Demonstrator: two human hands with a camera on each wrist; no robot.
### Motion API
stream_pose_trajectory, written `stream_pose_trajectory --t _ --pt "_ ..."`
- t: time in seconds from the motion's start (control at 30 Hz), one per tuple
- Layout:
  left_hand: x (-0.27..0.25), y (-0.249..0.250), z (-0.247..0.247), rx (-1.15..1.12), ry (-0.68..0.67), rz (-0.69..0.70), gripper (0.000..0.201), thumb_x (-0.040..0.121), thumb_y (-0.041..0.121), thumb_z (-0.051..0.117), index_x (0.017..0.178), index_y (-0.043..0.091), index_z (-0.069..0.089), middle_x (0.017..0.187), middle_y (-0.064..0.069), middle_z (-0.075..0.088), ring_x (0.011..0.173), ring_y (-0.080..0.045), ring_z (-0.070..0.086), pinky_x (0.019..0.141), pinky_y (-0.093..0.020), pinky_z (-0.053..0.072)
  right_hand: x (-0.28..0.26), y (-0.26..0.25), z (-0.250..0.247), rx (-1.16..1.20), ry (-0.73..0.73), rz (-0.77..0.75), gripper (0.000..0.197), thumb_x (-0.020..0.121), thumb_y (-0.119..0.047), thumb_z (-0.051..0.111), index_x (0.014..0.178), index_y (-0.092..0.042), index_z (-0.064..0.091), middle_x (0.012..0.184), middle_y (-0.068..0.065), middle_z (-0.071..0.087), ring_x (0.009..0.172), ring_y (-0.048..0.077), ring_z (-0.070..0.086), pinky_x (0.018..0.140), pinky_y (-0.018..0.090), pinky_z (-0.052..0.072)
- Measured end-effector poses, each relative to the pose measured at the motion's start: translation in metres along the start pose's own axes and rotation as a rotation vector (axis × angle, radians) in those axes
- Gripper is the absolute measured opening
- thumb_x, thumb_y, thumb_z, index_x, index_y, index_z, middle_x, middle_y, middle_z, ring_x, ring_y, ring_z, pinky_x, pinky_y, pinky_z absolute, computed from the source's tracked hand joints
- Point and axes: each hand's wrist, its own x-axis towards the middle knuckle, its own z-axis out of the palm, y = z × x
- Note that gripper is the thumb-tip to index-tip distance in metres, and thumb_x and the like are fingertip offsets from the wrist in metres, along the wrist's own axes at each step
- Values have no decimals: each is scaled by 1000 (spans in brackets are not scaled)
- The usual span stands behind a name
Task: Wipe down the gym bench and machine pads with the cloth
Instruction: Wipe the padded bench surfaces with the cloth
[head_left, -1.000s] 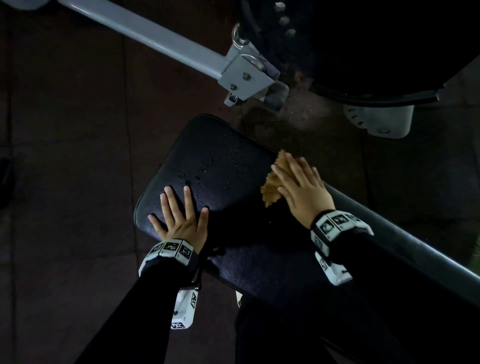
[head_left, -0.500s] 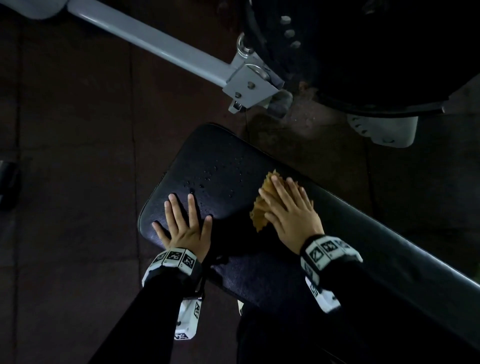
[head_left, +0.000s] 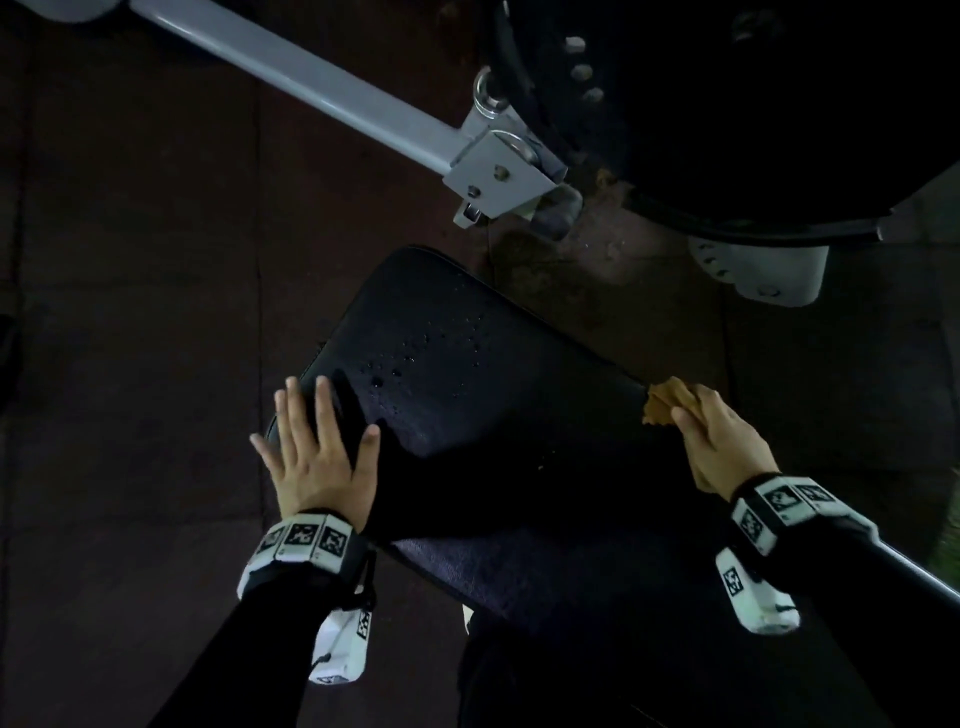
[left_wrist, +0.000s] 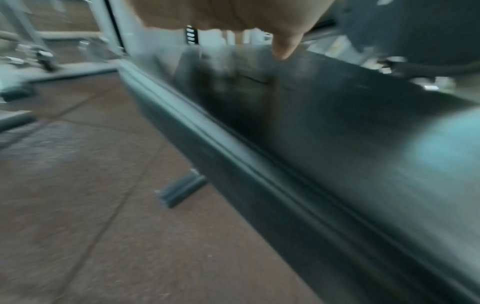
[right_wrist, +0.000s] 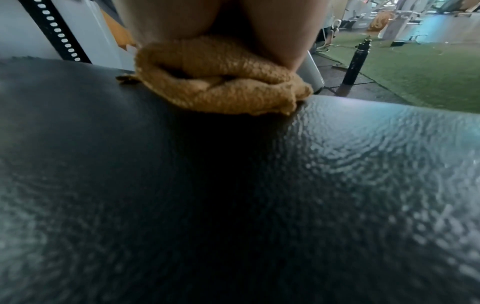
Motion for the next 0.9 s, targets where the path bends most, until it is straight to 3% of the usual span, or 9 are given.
stream_pose_trajectory --t 0.13,0.33,0.47,0.6,0.77,0.9 --pt "15 -10 -2 -12 -93 -111 77 95 50 37 152 16 -2 160 -3 -6 146 -15 -12 116 -51 -10 3 -15 3 11 30 -15 34 96 -39 38 120 -16 45 114 9 59 98 29 57 83 40 45" --pt "18 -8 3 7 -135 -173 76 95 53 30 151 21 -10 160 1 -11 145 -14 -12 116 -46 -10 39 -103 17 41 14 -27 41 97 -41 37 128 -15 40 126 15 52 111 37 52 89 40 38" --pt "22 -12 4 12 -172 -186 77 94 56 29 150 24 -13 159 3 -15 145 -12 -14 116 -44 -11 43 -141 21 240 3 -218 54 93 -35 45 141 -34 20 144 6 32 123 29 43 97 45 39" --pt "24 -16 6 13 -197 -196 78 93 58 28 149 26 -16 158 5 -18 144 -11 -18 116 -45 -11 32 -131 26 75 -35 -278 51 96 -43 36 142 -47 15 149 3 24 133 31 29 105 47 32" --pt "23 -18 10 -7 -179 -189 78 91 59 27 149 28 -16 158 6 -18 143 -10 -17 116 -46 -11 17 -121 38 -45 102 -282 56 97 -40 31 149 -33 11 152 11 21 137 32 24 113 46 21" --pt "23 -19 11 2 -171 -188 78 91 60 26 149 28 -15 158 5 -17 144 -12 -13 116 -47 -8 35 -162 44 -34 161 -214 51 99 -33 30 149 -30 17 154 10 21 138 32 22 116 46 13"
